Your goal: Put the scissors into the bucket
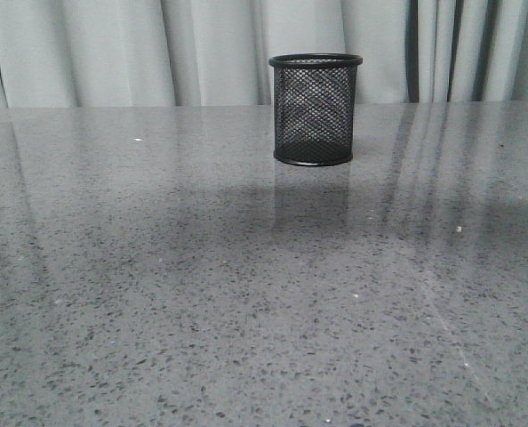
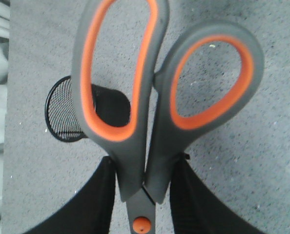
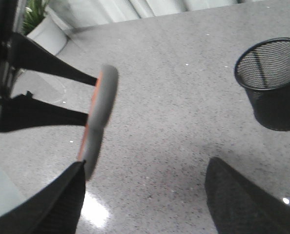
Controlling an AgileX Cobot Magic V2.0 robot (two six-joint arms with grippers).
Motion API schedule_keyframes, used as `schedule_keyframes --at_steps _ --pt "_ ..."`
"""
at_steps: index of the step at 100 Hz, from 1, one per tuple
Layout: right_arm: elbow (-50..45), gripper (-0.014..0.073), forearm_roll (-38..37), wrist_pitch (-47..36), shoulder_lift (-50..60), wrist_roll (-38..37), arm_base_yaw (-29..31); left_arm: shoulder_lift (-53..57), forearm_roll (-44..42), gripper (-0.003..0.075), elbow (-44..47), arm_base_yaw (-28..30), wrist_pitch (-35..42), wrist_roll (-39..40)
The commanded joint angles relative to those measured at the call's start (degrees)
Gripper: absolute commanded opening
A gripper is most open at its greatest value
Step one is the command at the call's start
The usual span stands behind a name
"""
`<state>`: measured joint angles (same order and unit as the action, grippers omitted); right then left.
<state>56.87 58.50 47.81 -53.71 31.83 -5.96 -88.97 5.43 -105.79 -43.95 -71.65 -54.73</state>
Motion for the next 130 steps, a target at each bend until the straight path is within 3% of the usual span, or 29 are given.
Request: schedule_keyframes --at_steps 1,49,56,79,83,93,105,110,116,130 --pt "2.0 0.0466 5.0 -1.2 0.5 1.5 -0.1 2.5 0.3 -0.0019 -1.9 -2.1 4.7 2.4" --pt "2.0 0.0442 6.1 -1.3 0.5 1.6 -0.1 1.9 0.1 -0.0019 -1.9 -8.7 10.0 4.3" --pt "2.0 0.0363 6.1 -1.3 0.5 1.6 -0.1 1.9 0.4 -0.0019 -1.9 -8.7 10.1 4.3" --pt "2.0 -0.0021 6.1 -1.3 0.5 2.2 -0.1 1.9 0.8 -0.0002 -1.9 -8.7 8.9 4.3" --pt "2.0 -0.0076 6.1 -1.3 0.5 2.8 -0.1 1.9 0.8 0.0027 -1.9 -8.7 8.5 4.3" --pt "2.0 -0.0073 6.1 -1.3 0.5 3.2 -0.1 1.9 0.8 0.0165 -1.9 -8.7 7.7 4.3" --pt "2.0 -0.0073 6.1 -1.3 0.5 3.3 -0.1 2.1 0.8 0.0439 -1.9 -8.7 7.8 4.3" --pt "2.0 -0.0073 6.1 -1.6 0.5 3.3 -0.1 2.1 0.8 0.0511 -1.9 -8.7 7.8 4.3" --pt "2.0 -0.0073 6.0 -2.1 0.5 3.3 -0.1 2.5 -0.1 0.0536 -1.9 -8.5 7.8 4.7" --pt "2.2 -0.0071 3.1 -5.0 0.4 3.3 0.1 3.6 -8.2 0.0499 -1.9 -8.5 7.5 9.1"
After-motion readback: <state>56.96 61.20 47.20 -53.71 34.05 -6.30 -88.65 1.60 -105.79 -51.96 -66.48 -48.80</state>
